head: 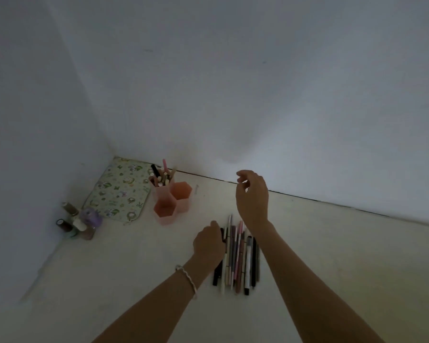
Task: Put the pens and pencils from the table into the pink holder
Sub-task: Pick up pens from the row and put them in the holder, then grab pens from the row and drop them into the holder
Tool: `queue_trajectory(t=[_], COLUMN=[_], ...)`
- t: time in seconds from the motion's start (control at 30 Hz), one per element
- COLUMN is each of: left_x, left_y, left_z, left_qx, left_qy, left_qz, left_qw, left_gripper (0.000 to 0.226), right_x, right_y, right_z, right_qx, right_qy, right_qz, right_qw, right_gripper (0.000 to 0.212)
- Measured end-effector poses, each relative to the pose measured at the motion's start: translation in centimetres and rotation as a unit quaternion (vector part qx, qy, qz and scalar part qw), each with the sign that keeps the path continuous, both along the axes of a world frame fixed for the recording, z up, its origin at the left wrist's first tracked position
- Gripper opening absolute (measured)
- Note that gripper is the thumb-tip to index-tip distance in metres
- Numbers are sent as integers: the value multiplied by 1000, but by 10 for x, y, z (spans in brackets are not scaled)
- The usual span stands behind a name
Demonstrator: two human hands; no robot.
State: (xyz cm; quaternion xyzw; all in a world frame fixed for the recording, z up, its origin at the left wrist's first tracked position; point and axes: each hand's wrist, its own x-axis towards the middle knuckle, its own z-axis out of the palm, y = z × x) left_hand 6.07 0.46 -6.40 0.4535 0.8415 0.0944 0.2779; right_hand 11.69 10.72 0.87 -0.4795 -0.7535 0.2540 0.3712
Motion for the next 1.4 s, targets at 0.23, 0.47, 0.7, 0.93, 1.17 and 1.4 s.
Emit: queue_trajectory(t=[0.23,0.47,0.7,0.93,1.17,1.4], left_x=[2,-49,-60,-109,-169,-164], left_y=[2,22,23,16,5,-12], left_z=[-10,61,75,96,90,51], left_qx=[41,315,372,546,593,481], left_qy=[36,-65,-49,-54,-2,212], left_qz=[21,83,67,201,260,180], left_qw=[998,943,925,811,763,832], left_gripper=[55,62,59,61,57,12], right_x=[24,12,2,-16,-43,-76], right_y=[-2,5,-8,35,43,8], right_z=[-17,-47,-76,-19,56,83], right_qx=[-56,-161,-197,-238,-207,-76], right_qy=[-41,-328,-377,-232,30,237], right_qz=[-11,22,48,42,39,53], right_qw=[998,931,904,942,977,967], right_gripper=[24,29,28,48,11,9])
